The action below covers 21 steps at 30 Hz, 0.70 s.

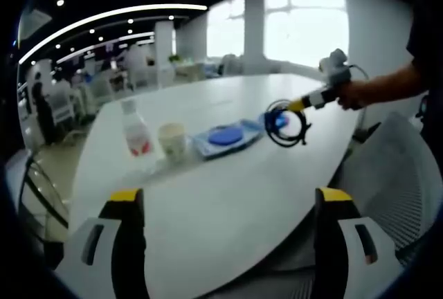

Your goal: Arrange the tabletop items into an orderly group along one side of the table until the central work area is clear of visible clutter.

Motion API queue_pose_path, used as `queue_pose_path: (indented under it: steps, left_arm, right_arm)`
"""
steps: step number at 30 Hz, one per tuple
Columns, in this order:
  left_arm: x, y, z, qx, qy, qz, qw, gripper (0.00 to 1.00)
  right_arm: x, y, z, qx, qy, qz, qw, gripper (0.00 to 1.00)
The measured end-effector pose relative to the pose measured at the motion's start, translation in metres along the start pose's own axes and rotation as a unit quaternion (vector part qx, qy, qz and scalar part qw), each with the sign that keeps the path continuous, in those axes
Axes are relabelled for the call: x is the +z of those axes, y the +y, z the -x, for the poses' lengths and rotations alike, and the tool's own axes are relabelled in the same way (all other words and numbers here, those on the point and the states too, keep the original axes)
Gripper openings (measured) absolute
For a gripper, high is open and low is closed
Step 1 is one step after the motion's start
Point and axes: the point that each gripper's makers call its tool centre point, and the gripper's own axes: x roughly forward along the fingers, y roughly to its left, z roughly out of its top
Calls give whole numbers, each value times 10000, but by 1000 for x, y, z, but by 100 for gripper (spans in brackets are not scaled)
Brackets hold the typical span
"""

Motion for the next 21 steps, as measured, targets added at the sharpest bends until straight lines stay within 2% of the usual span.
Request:
queue_pose_path:
  steps: [12,21]
  left_arm:
    - [0,0,0,8,26,-22,10000,99]
    - [-1,0,0,9,40,-32,10000,99]
  right_arm:
    - [-28,-18,-13,-217,299,-134,9992,0]
    - [-39,-34,-21,-391,373,-222,9983,0]
